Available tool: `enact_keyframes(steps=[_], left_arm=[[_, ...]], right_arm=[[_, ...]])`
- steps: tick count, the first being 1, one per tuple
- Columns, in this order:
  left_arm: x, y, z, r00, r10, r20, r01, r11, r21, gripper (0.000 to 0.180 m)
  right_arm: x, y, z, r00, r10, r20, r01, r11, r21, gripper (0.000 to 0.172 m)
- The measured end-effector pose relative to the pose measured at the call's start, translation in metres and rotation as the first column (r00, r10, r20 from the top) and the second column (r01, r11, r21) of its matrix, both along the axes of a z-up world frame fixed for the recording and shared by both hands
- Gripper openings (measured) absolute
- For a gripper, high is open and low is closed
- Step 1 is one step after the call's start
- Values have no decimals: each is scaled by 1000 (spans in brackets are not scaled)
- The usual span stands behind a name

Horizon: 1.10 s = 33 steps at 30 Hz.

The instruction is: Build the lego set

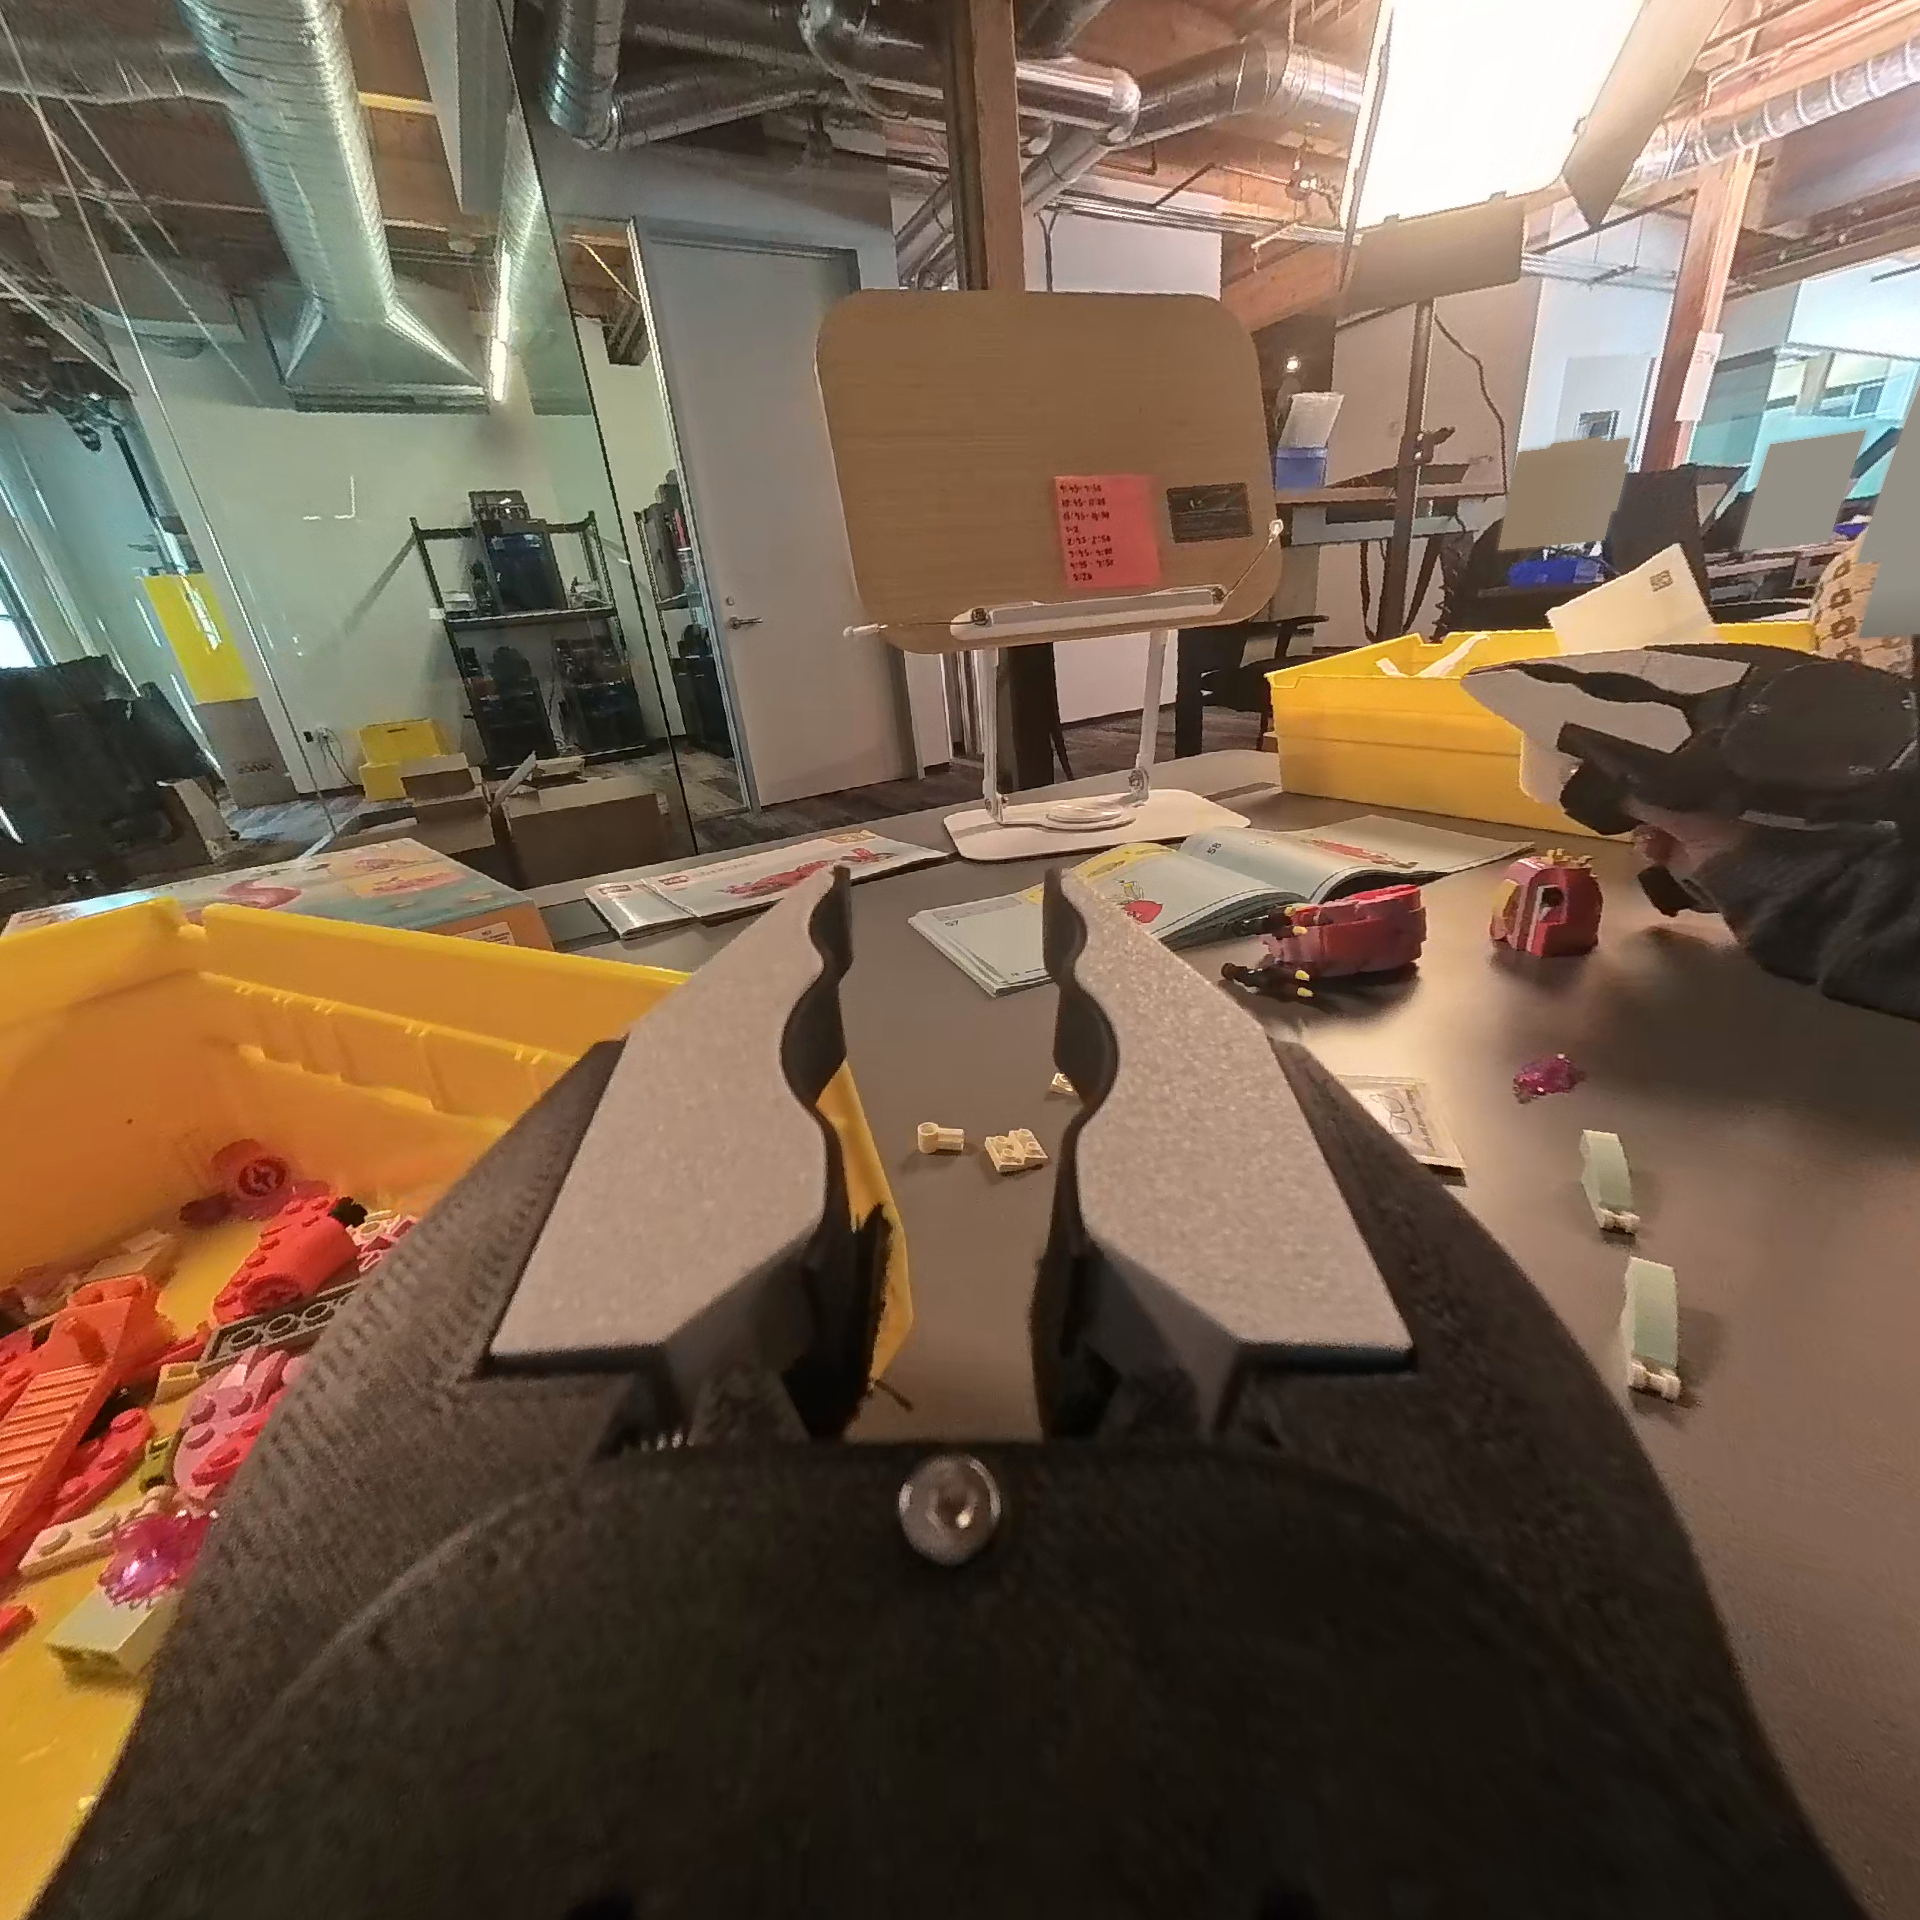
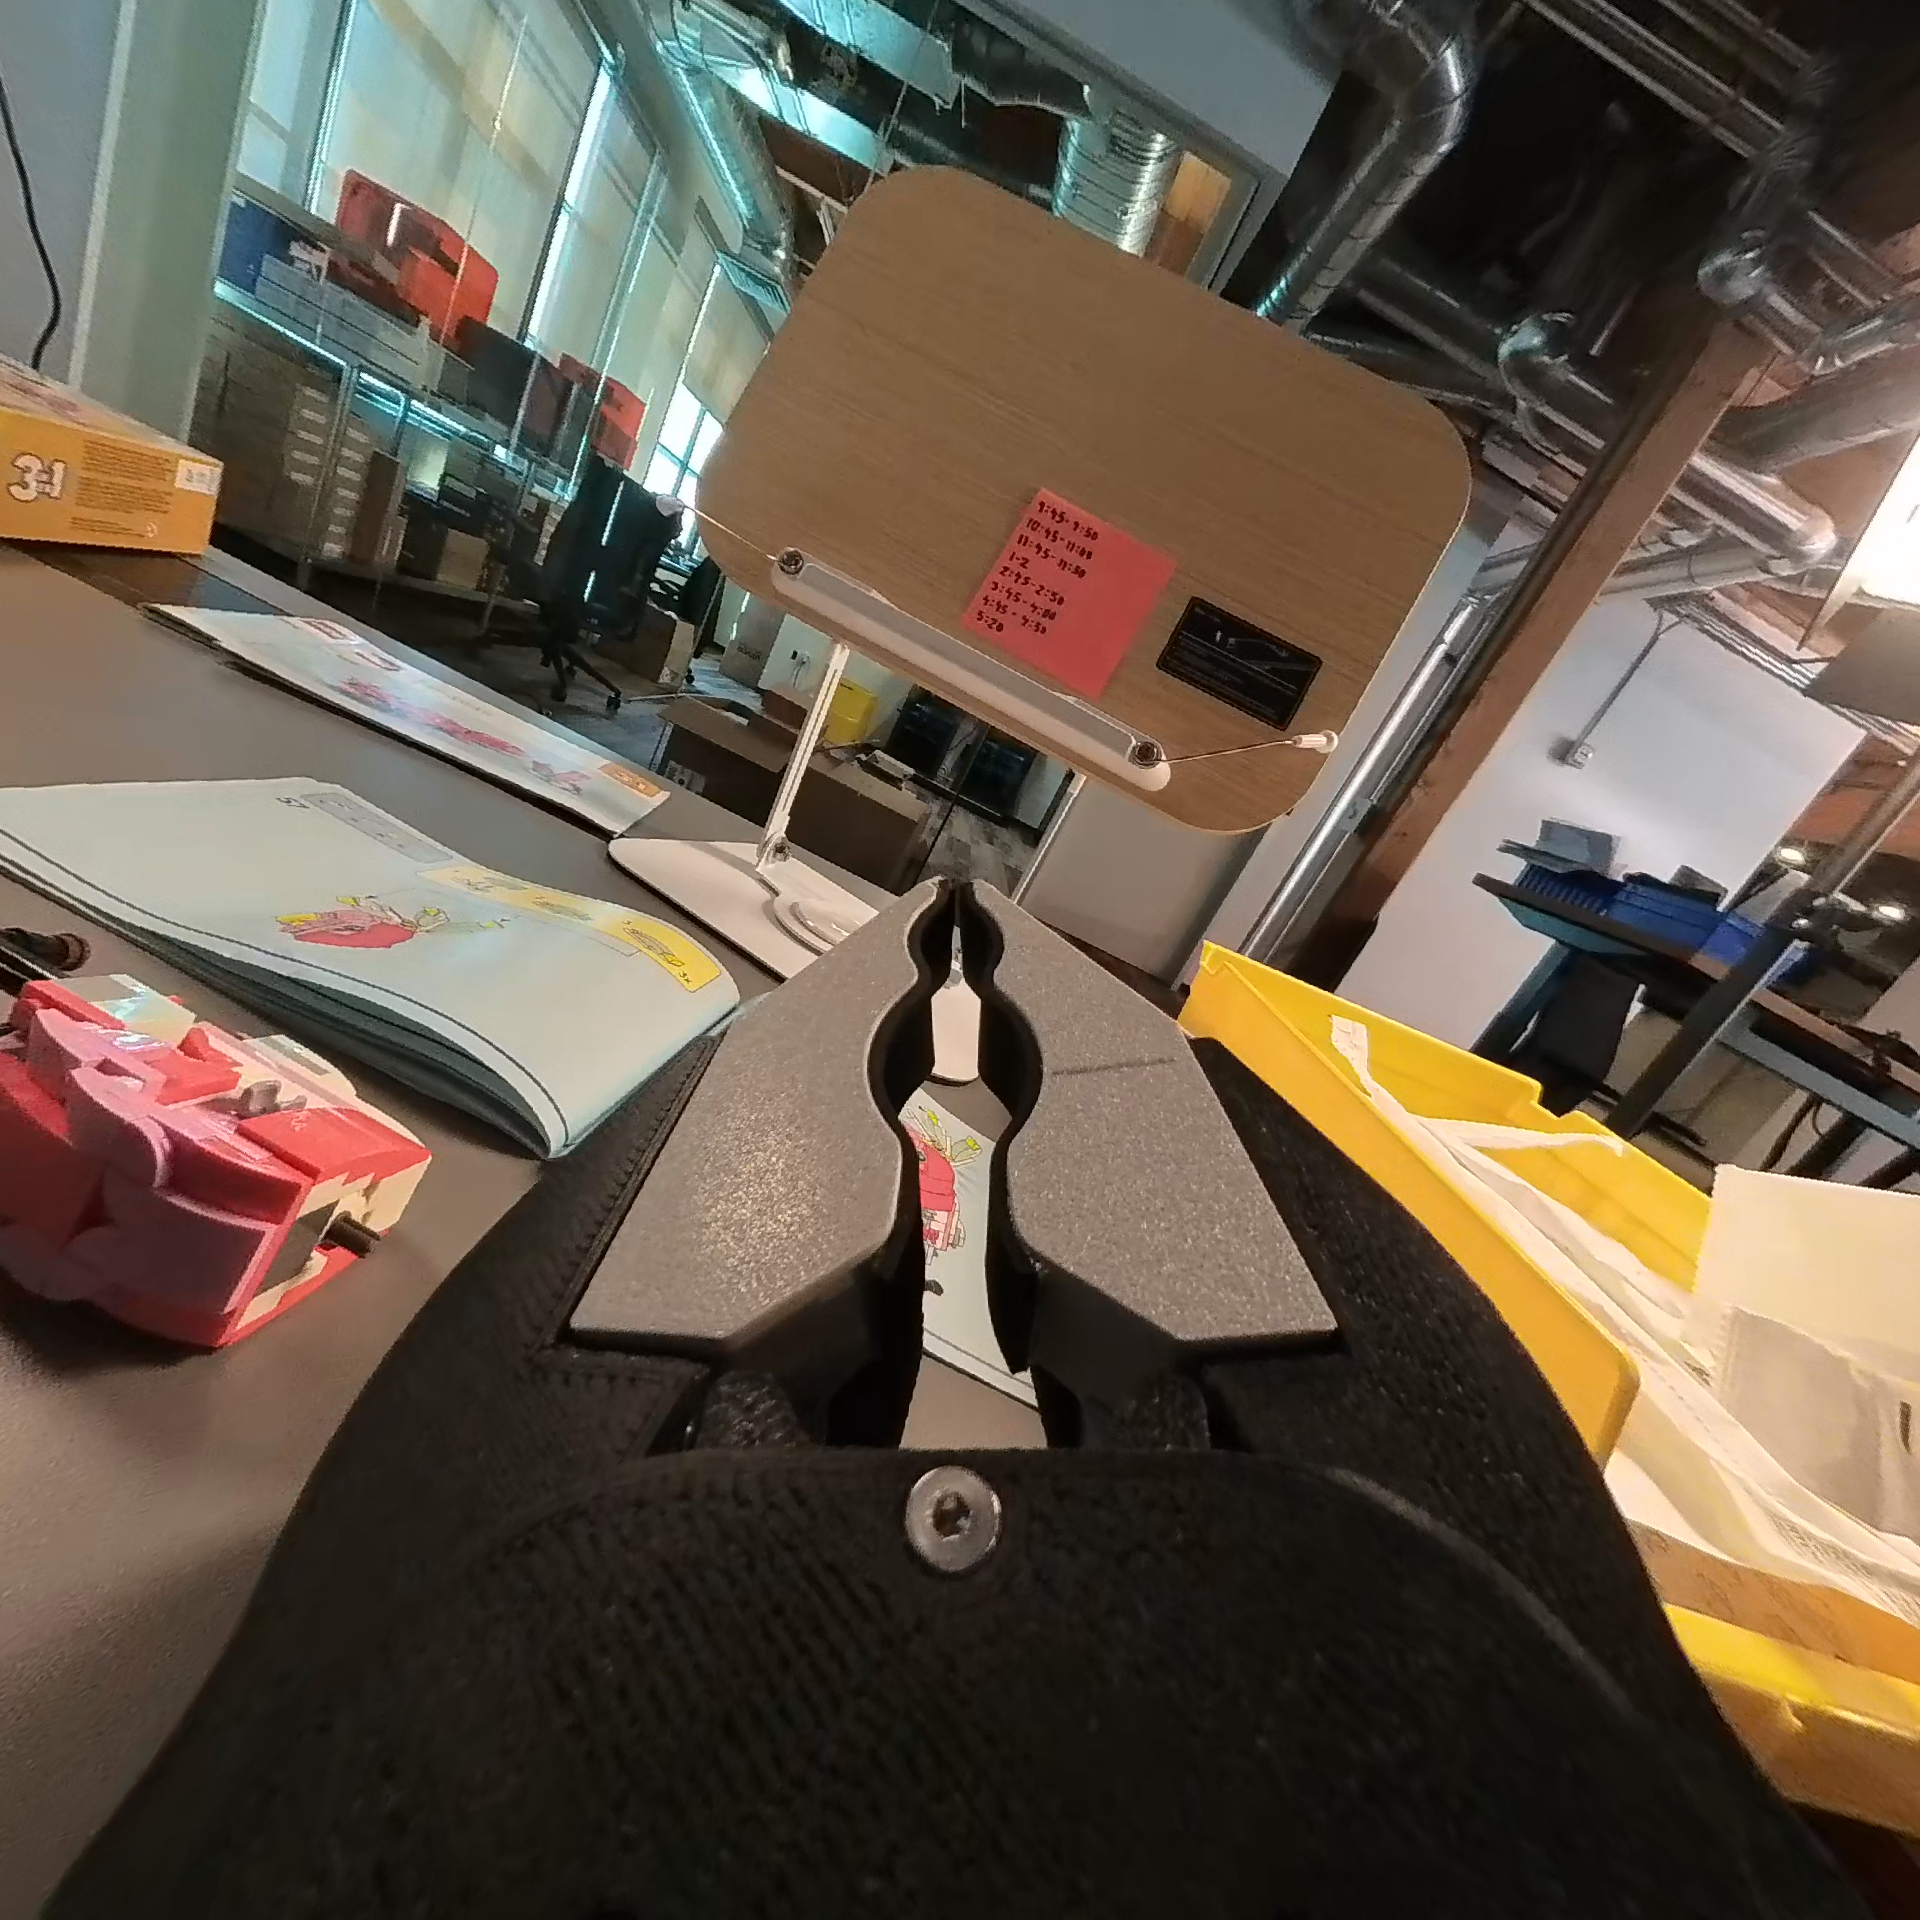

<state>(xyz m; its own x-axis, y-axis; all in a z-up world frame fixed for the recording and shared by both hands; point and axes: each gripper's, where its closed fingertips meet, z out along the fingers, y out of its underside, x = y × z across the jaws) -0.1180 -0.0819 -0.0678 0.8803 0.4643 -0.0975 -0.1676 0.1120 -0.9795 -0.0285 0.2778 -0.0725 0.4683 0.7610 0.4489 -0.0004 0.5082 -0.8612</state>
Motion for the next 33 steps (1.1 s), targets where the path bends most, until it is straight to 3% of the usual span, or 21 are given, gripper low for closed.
enact_keyframes(steps=[10, 13, 16, 18, 21, 28, 30, 33], left_arm=[[2, 2, -2, 1000, -8, -6, 8, 1000, -17, 35], [7, 11, -16, 997, -46, 64, 52, 994, -100, 28], [22, 21, -55, 942, -35, 335, 135, 950, -281, 24], [35, 23, -76, 906, 2, 422, 169, 915, -366, 28], [43, 22, -100, 898, 73, 435, 179, 841, -511, 37], [48, 26, -121, 895, 137, 424, 182, 756, -628, 49], [48, 24, -126, 900, 160, 405, 170, 727, -665, 49], [50, 23, -125, 906, 156, 394, 165, 727, -667, 33]], right_arm=[[-1, 0, -1, 1000, 2, 4, -2, 1000, 1, 0], [0, 0, -1, 1000, 0, 3, 0, 1000, -1, 0], [0, 1, 0, 1000, -1, 0, 1, 1000, -6, 0], [0, 1, 0, 1000, -1, 0, 1, 1000, -7, 0], [-1, 0, -1, 1000, 5, 6, -5, 1000, 0, 0], [-2, -2, -1, 1000, 8, 11, -8, 1000, 7, 0], [-2, -2, -1, 1000, 9, 11, -9, 1000, 6, 0], [-2, -3, -1, 1000, 13, 12, -13, 1000, 8, 0]])
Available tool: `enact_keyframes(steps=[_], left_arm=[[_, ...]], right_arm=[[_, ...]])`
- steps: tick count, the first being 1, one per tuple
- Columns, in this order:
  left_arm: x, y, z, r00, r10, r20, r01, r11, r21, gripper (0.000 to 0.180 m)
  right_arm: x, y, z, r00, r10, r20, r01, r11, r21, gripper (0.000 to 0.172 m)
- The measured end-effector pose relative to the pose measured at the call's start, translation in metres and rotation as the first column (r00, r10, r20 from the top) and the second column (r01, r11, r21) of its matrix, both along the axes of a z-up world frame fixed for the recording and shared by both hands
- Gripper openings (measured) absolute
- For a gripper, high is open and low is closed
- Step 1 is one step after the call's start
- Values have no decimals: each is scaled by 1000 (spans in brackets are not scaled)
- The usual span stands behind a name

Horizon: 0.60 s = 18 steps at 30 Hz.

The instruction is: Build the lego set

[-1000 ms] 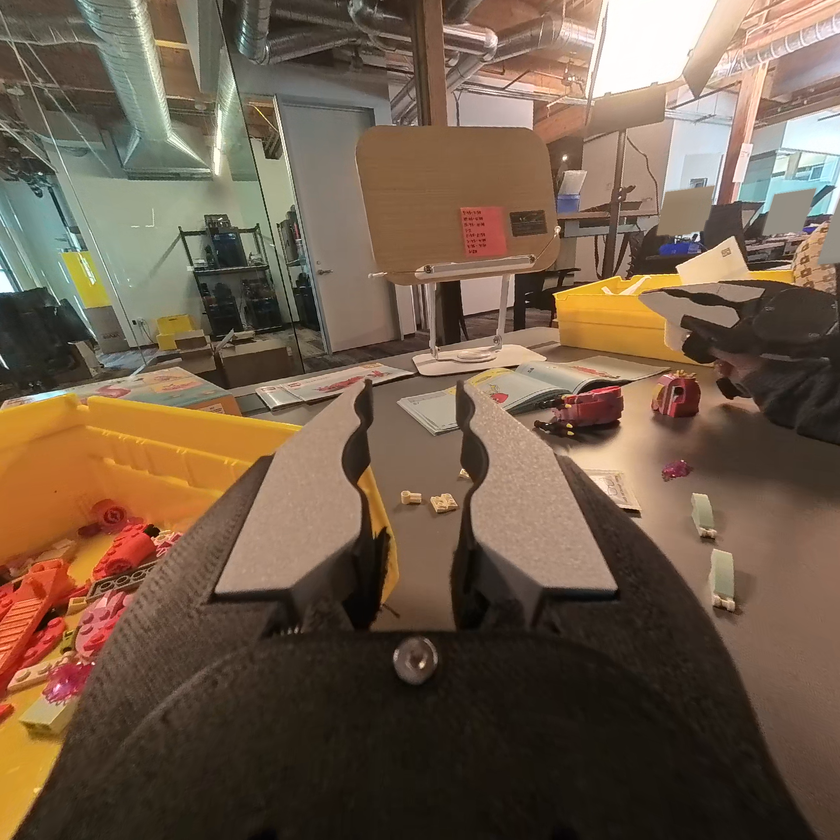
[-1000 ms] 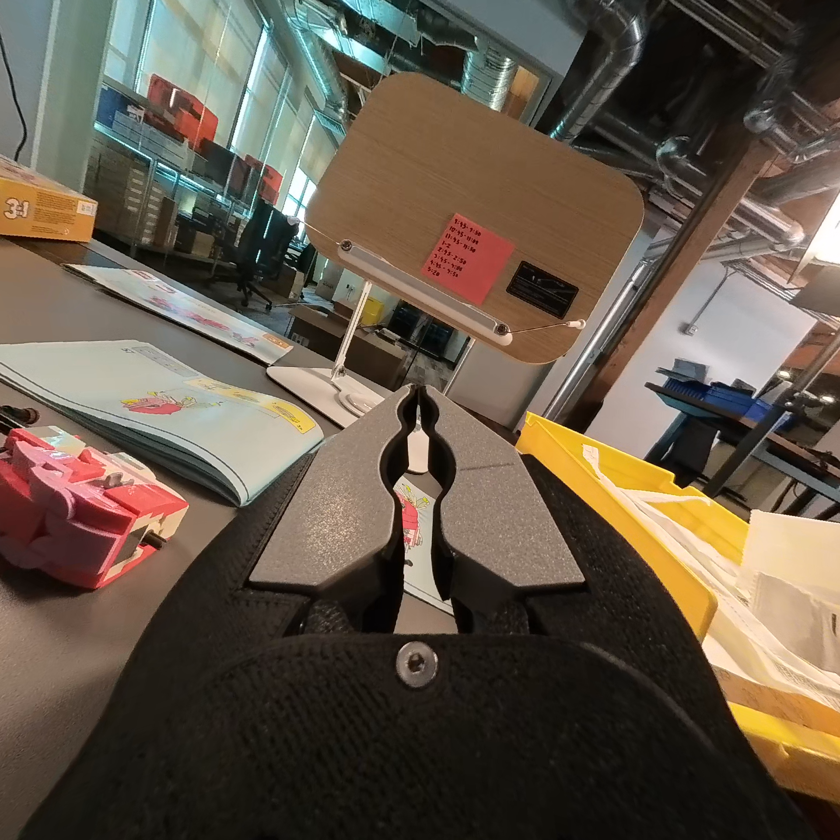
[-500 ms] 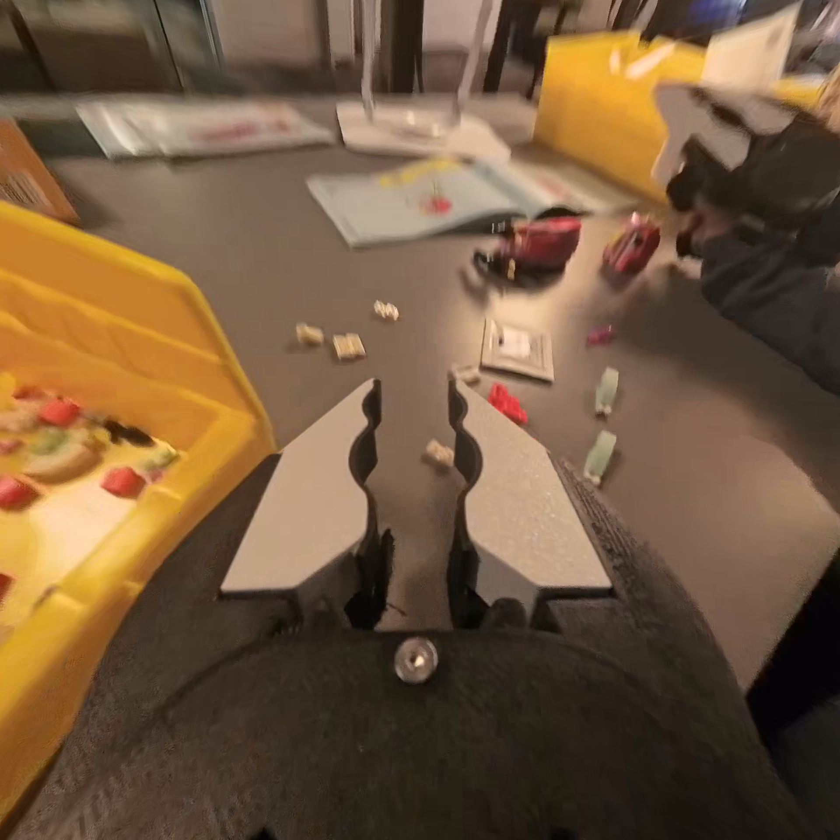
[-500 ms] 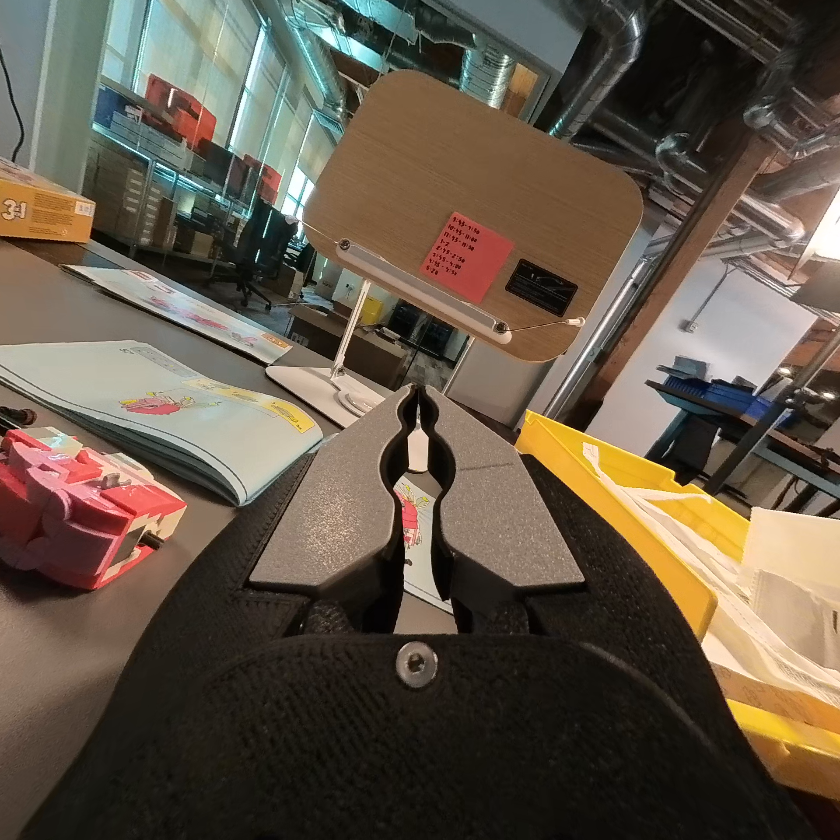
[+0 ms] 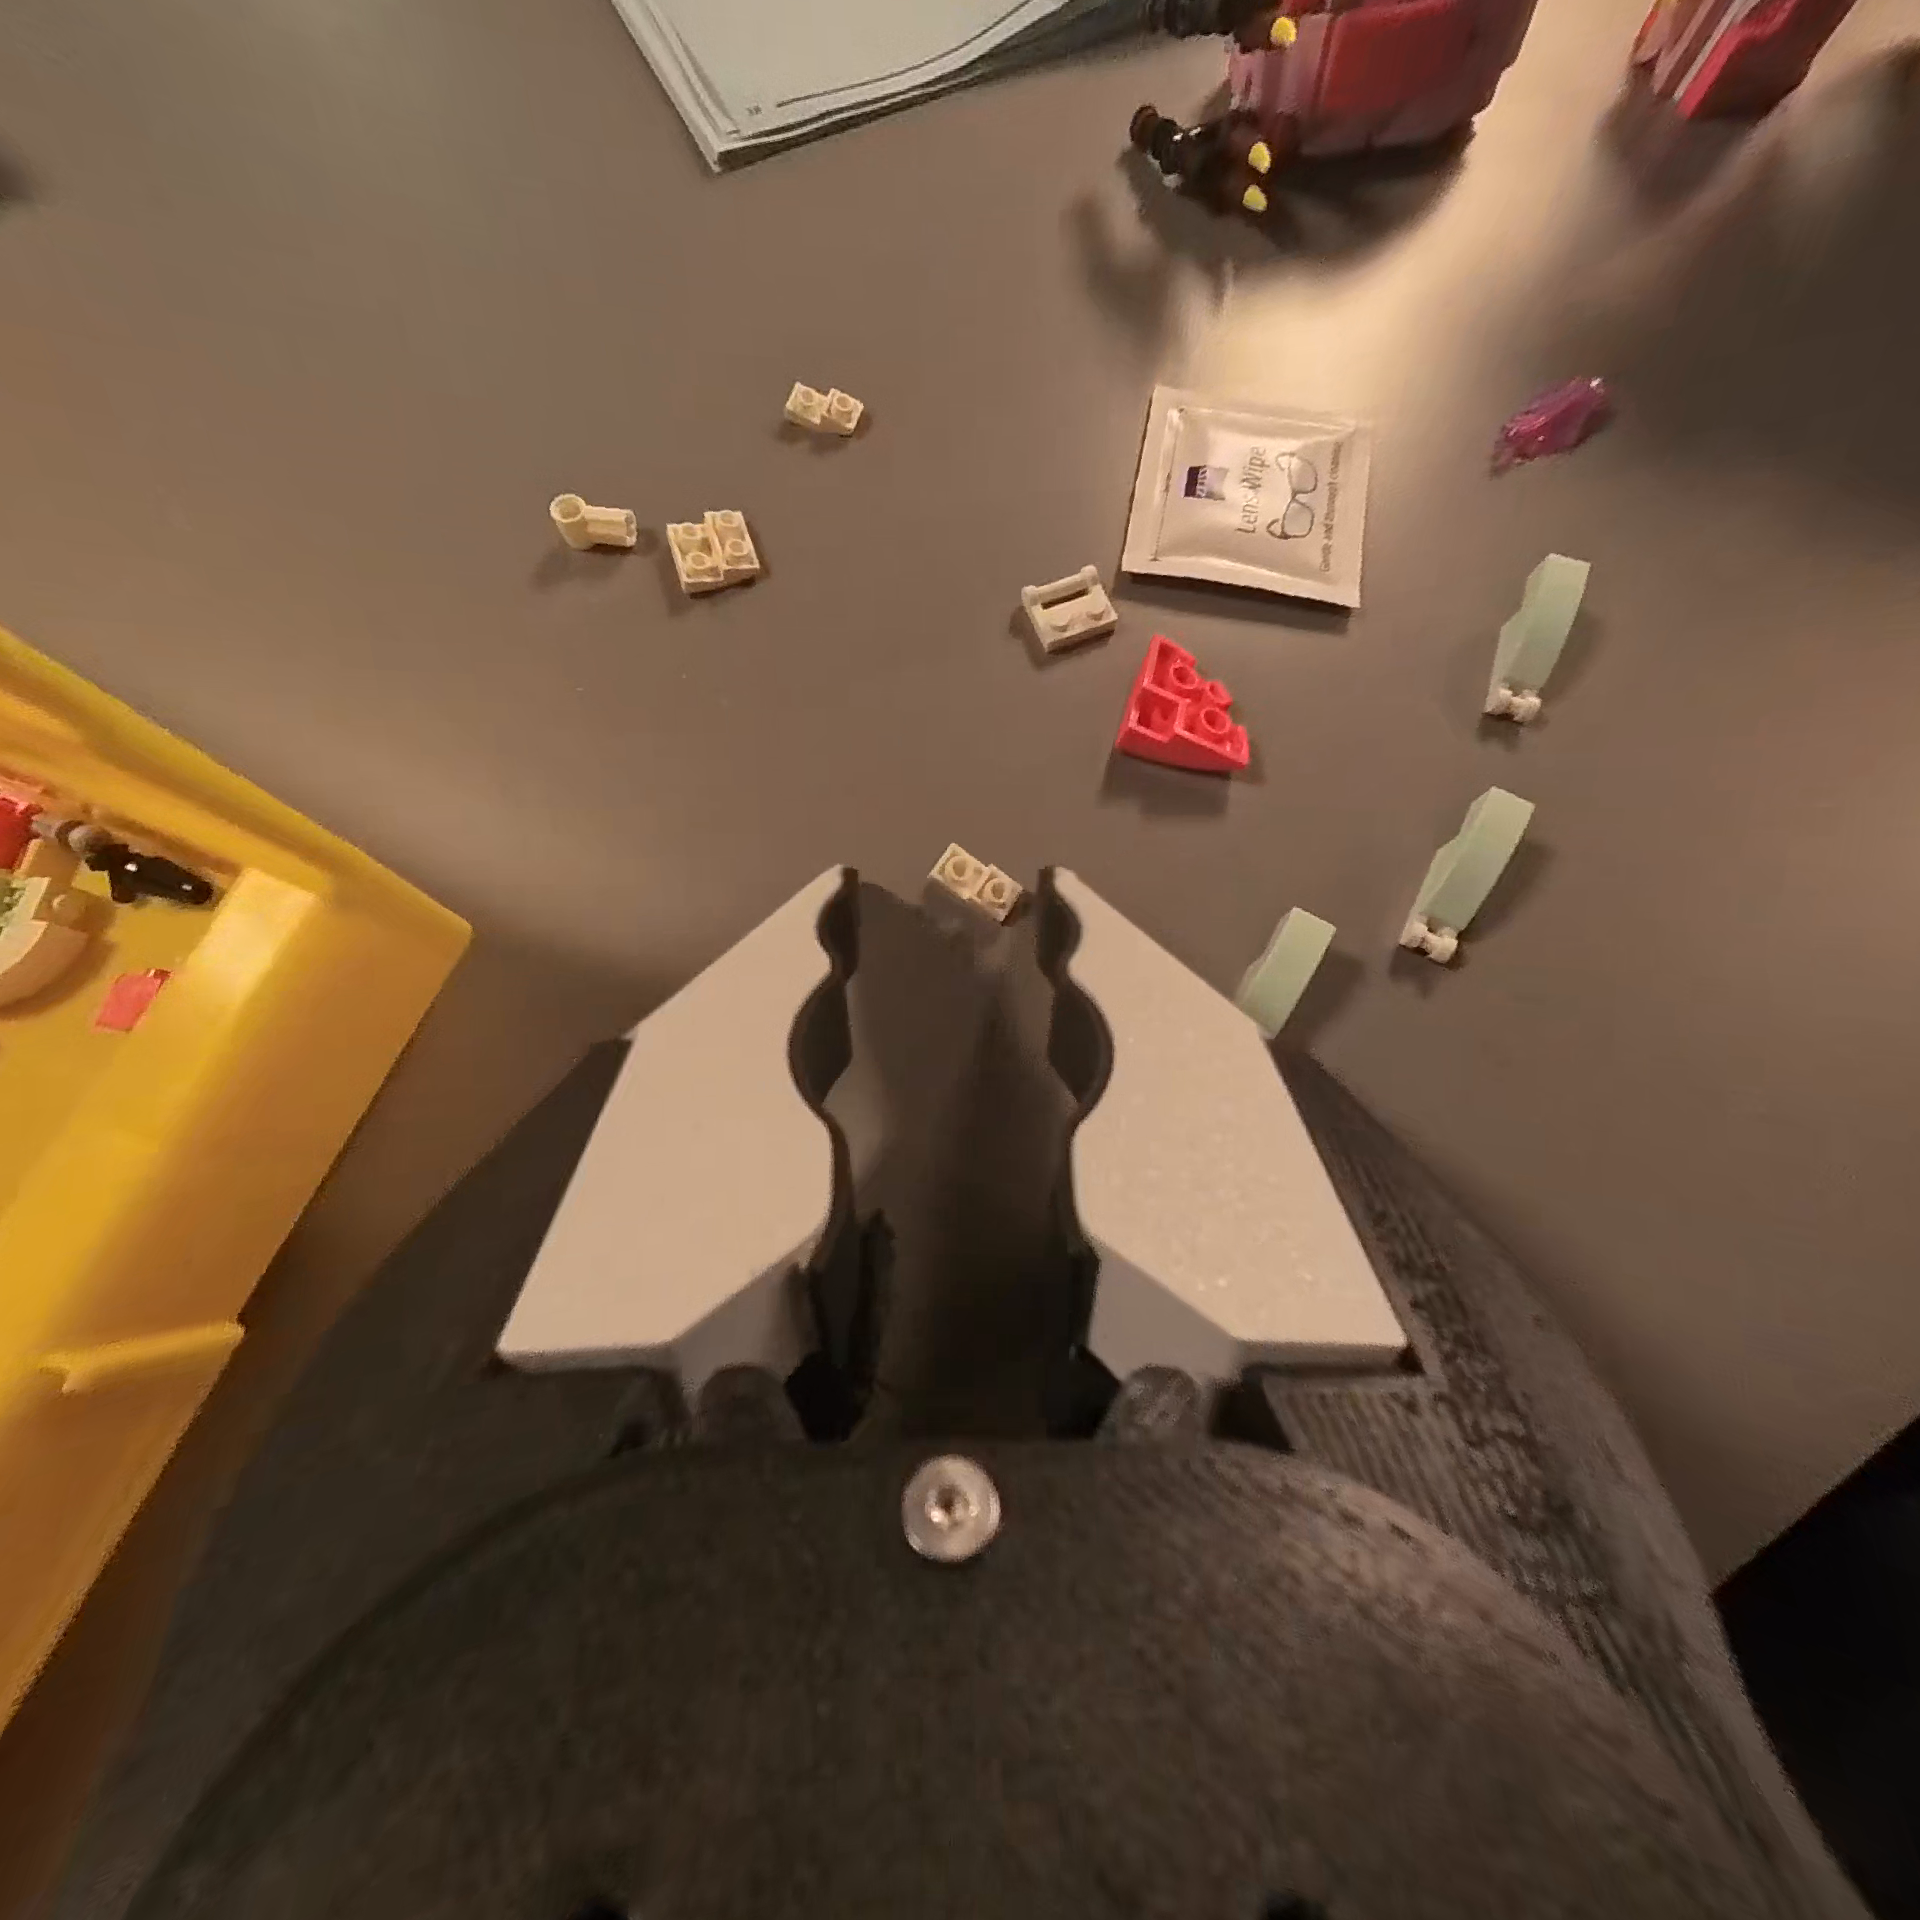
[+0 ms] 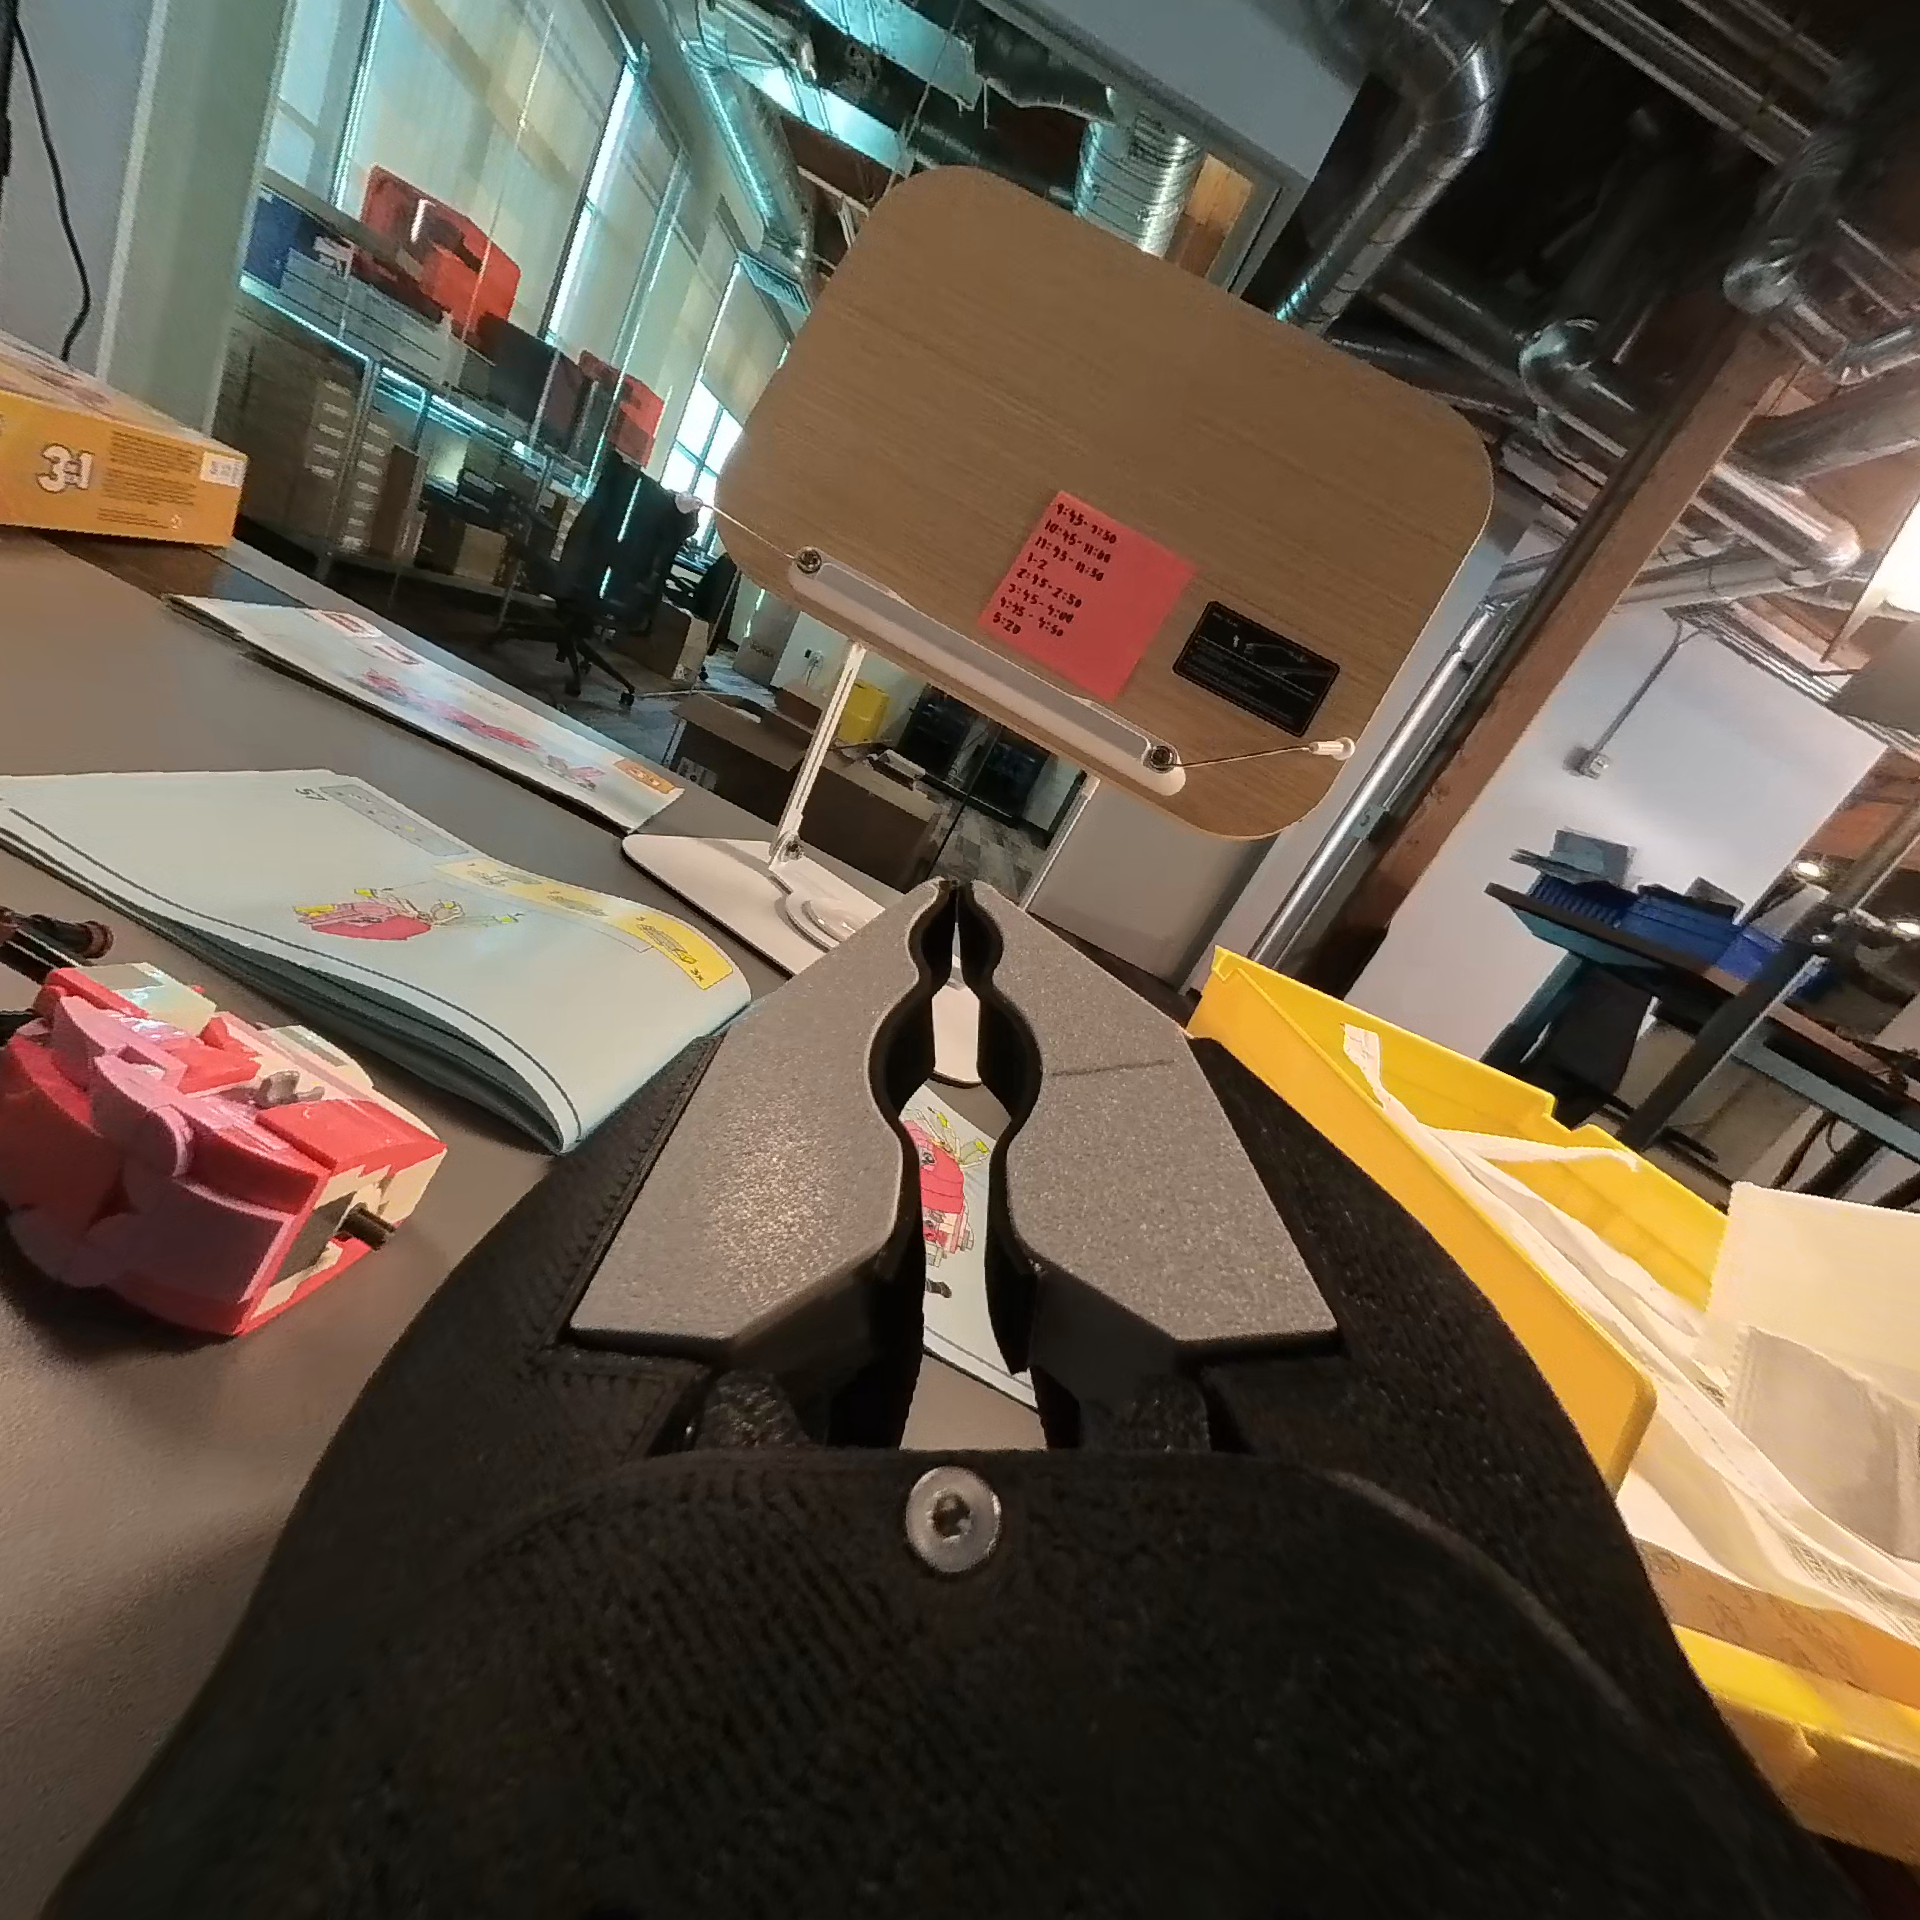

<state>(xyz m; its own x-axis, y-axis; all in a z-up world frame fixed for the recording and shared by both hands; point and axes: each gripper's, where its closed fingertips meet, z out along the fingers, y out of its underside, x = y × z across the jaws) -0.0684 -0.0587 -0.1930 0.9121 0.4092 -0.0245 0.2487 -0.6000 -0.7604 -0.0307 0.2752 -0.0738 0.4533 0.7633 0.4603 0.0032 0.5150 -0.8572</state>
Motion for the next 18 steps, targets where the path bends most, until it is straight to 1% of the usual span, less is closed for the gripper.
enact_keyframes(steps=[2, 6, 8, 14, 18], left_arm=[[1, -1, 0, 1000, -7, 3, 7, 1000, 0, 22], [4, -1, -1, 1000, -18, 16, 18, 1000, -1, 17], [4, 0, -1, 1000, -23, 16, 23, 1000, -2, 10], [-2, -1, 0, 1000, 2, -8, -2, 1000, -12, 11], [-5, -1, 0, 1000, 14, -3, -14, 1000, -6, 23]], right_arm=[[0, -1, 0, 1000, 3, 2, -3, 1000, 1, 0], [-1, -2, 0, 1000, 7, 3, -7, 1000, 4, 0], [0, -2, 0, 1000, 8, 3, -8, 1000, 7, 0], [-1, -3, 0, 1000, 11, 7, -12, 1000, 14, 0], [-1, -3, 0, 1000, 12, 5, -12, 1000, 10, 0]])
